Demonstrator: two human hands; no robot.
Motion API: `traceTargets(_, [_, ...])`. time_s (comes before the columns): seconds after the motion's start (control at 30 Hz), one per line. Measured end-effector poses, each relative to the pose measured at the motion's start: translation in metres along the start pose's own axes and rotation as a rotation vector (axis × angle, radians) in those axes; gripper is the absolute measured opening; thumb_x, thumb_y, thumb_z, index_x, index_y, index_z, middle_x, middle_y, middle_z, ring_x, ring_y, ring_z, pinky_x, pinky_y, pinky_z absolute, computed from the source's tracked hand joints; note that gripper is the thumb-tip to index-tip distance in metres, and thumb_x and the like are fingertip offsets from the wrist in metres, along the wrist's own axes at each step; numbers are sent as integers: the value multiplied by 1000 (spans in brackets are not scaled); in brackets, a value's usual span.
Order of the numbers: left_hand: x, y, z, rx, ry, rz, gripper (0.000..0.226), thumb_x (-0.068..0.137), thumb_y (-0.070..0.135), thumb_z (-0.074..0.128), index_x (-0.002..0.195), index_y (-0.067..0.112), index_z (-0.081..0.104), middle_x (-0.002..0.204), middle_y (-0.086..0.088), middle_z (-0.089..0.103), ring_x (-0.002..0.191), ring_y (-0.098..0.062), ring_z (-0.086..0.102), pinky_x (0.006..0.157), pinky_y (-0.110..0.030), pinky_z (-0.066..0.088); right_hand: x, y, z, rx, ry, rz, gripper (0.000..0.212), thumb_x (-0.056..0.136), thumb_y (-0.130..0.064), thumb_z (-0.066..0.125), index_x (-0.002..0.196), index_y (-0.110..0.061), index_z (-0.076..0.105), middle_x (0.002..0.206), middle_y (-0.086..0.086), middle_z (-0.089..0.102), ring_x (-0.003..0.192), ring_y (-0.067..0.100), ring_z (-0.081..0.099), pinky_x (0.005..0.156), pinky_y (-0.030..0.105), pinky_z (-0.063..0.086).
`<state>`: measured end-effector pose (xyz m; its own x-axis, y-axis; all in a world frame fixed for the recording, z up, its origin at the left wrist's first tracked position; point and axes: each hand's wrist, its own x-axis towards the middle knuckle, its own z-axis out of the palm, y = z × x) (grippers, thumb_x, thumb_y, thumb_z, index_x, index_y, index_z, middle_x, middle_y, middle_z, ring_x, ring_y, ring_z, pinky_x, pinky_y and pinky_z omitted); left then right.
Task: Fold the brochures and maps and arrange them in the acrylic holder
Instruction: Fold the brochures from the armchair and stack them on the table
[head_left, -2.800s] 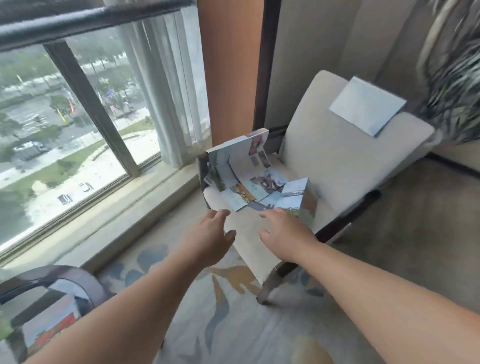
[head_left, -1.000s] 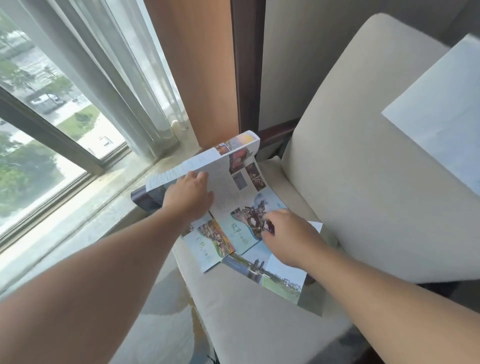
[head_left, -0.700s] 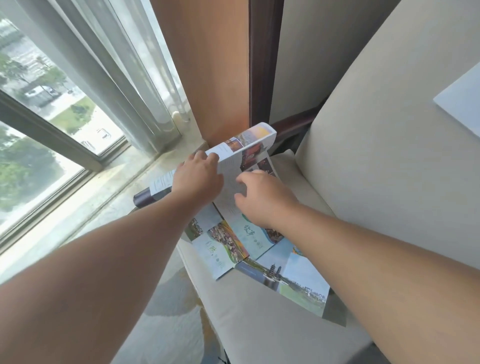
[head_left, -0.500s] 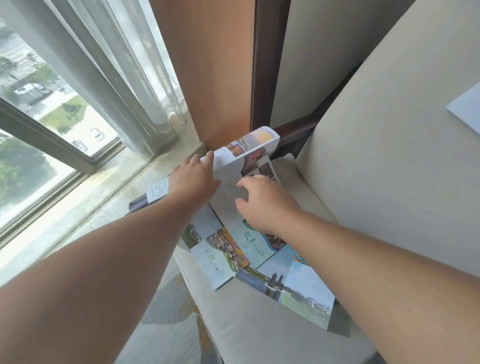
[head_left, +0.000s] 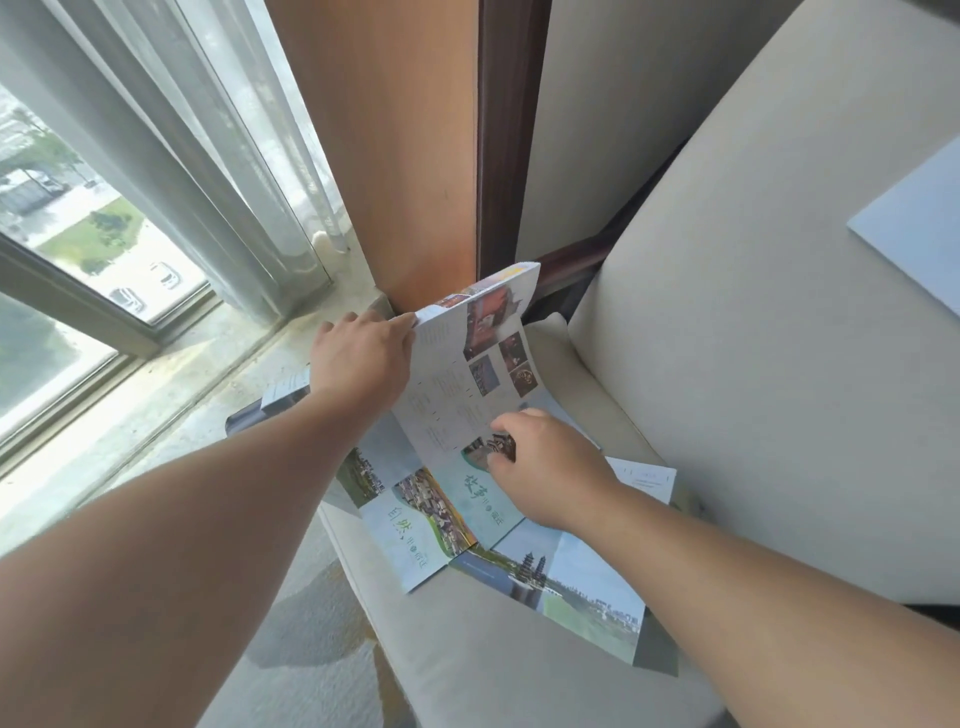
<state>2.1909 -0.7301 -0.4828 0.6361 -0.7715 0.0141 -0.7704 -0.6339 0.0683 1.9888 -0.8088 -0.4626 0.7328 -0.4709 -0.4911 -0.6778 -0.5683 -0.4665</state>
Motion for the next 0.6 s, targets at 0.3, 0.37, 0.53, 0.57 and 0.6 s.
traceTargets(0.3, [-24,27,-95,-464,200,-37,30,100,32,40,97,17,66,81,-6,66,74,-28,57,61,-38,46,-33,19,-29,104,51,52,35,96,-29,50,128,-19,57,135,4,53,110,24,57,91,35,48])
traceTargets(0.37, [-37,30,-125,-525,258,-25,27,98,34,42,94,18,63,74,-8,64,68,-29,57,60,-39,47,-40,18,-50,94,86,50,39,95,-30,51,133,-20,54,140,4,51,116,25,56,94,33,46])
traceTargets(0.53, [-65,40,-197,-615,324,-25,28,95,40,42,96,24,64,69,-8,62,56,-11,53,51,-33,42,-63,0,-121,126,257,48,46,94,-32,55,137,-18,49,137,9,56,122,31,54,94,36,46])
traceTargets(0.57, [-72,43,-211,-628,340,-27,30,94,41,41,96,23,65,70,-6,63,59,-13,54,52,-33,42,-69,-5,-137,151,311,42,46,93,-31,56,136,-16,49,136,11,56,121,32,54,92,36,45])
traceTargets(0.6, [-79,46,-224,-648,359,-29,31,94,41,41,97,24,67,72,-1,64,62,-16,54,55,-31,43,-75,-10,-152,187,368,34,46,92,-30,58,134,-15,50,134,12,56,120,33,54,90,36,45])
